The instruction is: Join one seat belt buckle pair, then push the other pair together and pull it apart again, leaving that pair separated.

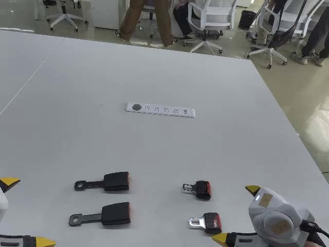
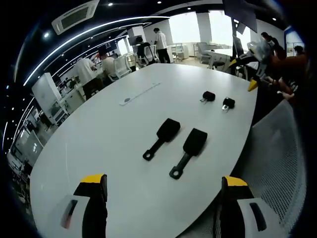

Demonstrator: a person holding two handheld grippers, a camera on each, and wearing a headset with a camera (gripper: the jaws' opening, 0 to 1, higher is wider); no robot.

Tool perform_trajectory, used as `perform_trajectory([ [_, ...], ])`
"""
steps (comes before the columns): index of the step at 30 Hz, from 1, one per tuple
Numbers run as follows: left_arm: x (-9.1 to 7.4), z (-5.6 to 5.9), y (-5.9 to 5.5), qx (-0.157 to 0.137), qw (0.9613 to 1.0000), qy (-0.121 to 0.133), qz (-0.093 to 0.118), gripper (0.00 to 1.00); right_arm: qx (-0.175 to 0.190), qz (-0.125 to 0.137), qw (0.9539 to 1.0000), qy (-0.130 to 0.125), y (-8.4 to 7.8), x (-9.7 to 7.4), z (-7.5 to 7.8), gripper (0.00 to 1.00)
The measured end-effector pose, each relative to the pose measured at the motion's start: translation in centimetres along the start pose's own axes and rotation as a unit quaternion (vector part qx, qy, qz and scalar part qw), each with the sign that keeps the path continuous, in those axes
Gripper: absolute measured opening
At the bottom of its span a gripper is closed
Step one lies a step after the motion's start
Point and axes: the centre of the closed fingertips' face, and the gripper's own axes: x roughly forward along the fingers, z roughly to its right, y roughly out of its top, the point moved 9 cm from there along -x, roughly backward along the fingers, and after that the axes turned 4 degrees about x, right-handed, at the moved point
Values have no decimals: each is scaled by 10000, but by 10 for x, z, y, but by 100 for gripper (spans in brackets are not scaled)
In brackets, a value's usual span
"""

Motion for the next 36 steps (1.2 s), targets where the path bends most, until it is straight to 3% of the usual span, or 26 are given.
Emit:
perform_trajectory([
  [19, 0, 1, 1, 9, 10000, 14, 15, 99, 83, -58, 9999, 67, -4, 0, -2, 92],
  [30, -2, -4, 3, 59, 10000, 50, 10, 99, -9, -50, 9999, 89, 1, -1, 0, 89],
  [32, -1, -4, 4, 60, 10000, 47, 21, 99, -207, -80, 9997, 85, 1, -1, 0, 89],
  [36, -1, -10, 11, 146, 9999, 60, 24, 99, -204, -101, 9997, 121, 2, -1, 1, 88],
])
